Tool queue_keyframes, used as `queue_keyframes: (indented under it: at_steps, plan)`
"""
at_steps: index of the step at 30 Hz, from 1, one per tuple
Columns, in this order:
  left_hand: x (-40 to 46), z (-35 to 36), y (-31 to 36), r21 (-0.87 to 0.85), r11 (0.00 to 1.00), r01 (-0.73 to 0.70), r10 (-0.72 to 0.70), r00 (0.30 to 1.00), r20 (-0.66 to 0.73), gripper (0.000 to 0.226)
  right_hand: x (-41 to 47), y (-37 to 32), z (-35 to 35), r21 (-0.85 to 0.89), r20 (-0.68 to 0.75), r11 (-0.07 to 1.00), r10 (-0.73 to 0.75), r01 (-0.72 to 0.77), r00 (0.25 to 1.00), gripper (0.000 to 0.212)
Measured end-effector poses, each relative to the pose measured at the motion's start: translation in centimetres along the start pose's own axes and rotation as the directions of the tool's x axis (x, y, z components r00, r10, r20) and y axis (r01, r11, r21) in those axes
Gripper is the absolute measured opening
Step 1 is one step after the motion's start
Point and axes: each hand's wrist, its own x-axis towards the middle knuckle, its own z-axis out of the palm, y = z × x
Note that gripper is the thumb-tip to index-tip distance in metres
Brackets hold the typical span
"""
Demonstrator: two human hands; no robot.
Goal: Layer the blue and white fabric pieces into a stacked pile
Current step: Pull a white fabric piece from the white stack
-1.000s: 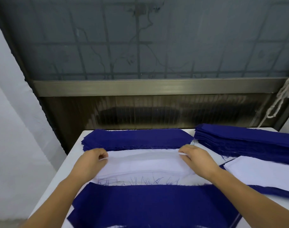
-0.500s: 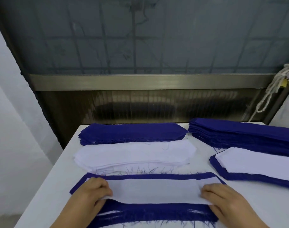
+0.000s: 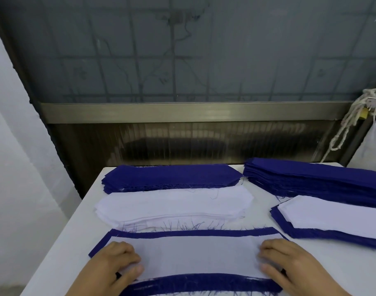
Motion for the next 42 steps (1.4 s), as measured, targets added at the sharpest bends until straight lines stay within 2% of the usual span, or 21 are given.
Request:
queue_keyframes:
  at_steps: [2, 3, 4, 7, 10, 14, 18, 23, 28, 32, 36, 40, 42]
  plan:
    - [1.2, -0.1, 0.4, 0.072, 0.997, 0.041, -0.045, 0.998, 0.052, 0.019, 1.0, 0.3, 0.0, 0.004, 0.006, 1.0, 0.022, -0.022, 1.0, 0.01]
    - [2.0, 0.1, 0.3, 0.072, 0.996, 0.05, -0.052, 0.998, 0.026, 0.024, 1.8, 0.6, 0.3, 0.013, 0.002, 1.0, 0.028, -0.028, 1.0, 0.007]
    - [3.0, 0.3, 0.6, 0.072, 0.997, 0.032, -0.03, 0.999, -0.021, 0.024, 2.9, 0.8, 0.6, 0.038, 0.005, 0.998, 0.055, -0.055, 0.998, 0.005]
    - [7.5, 1.8, 2.2, 0.084, 0.996, 0.011, -0.002, 0.995, -0.104, 0.003, 7.7, 1.4, 2.1, 0.115, 0.006, 0.982, 0.149, -0.149, 0.989, 0.009]
    - [12.6, 3.7, 3.6, 0.048, 0.999, -0.011, 0.017, 0.992, -0.125, 0.016, 12.8, 1.8, 3.8, 0.15, 0.08, 0.967, 0.195, -0.205, 0.978, 0.018]
    - [17.0, 4.9, 4.6, -0.061, 0.998, 0.031, -0.032, 0.999, -0.02, 0.016, 15.8, 3.3, 5.0, 0.195, 0.248, 0.934, 0.248, -0.299, 0.937, 0.01]
    - [18.4, 4.8, 4.0, -0.183, 0.98, 0.084, -0.07, 0.994, 0.079, 0.01, 16.2, 4.3, 5.6, 0.243, 0.276, 0.925, 0.223, -0.293, 0.935, 0.01]
    - [19.3, 5.0, 4.5, -0.13, 0.979, 0.155, -0.137, 0.981, 0.14, 0.03, 17.3, 4.7, 6.5, 0.133, 0.288, 0.951, 0.234, -0.281, 0.929, 0.018]
    - [20.0, 4.8, 4.7, -0.057, 0.991, 0.123, -0.115, 0.984, 0.133, 0.009, 18.0, 4.8, 6.5, 0.079, 0.35, 0.951, 0.254, -0.298, 0.902, 0.028]
    - [20.3, 4.9, 5.2, 0.03, 0.994, 0.106, -0.108, 0.989, 0.097, 0.02, 18.1, 3.9, 6.4, 0.098, 0.351, 0.933, 0.294, -0.347, 0.889, 0.025]
    - [20.4, 5.3, 5.3, 0.091, 0.993, 0.079, -0.083, 0.996, 0.044, 0.02, 17.9, 2.0, 6.7, 0.004, 0.292, 0.978, 0.199, -0.209, 0.936, 0.036]
    - [19.8, 5.4, 4.8, 0.102, 0.993, 0.05, -0.052, 0.998, 0.021, 0.017, 17.7, 2.2, 6.2, -0.023, 0.184, 0.983, 0.182, -0.181, 0.966, 0.006]
    - [19.1, 5.1, 3.9, 0.113, 0.991, 0.077, -0.076, 0.997, -0.009, 0.016, 17.4, 2.7, 6.0, -0.016, 0.165, 0.981, 0.196, -0.196, 0.967, 0.002]
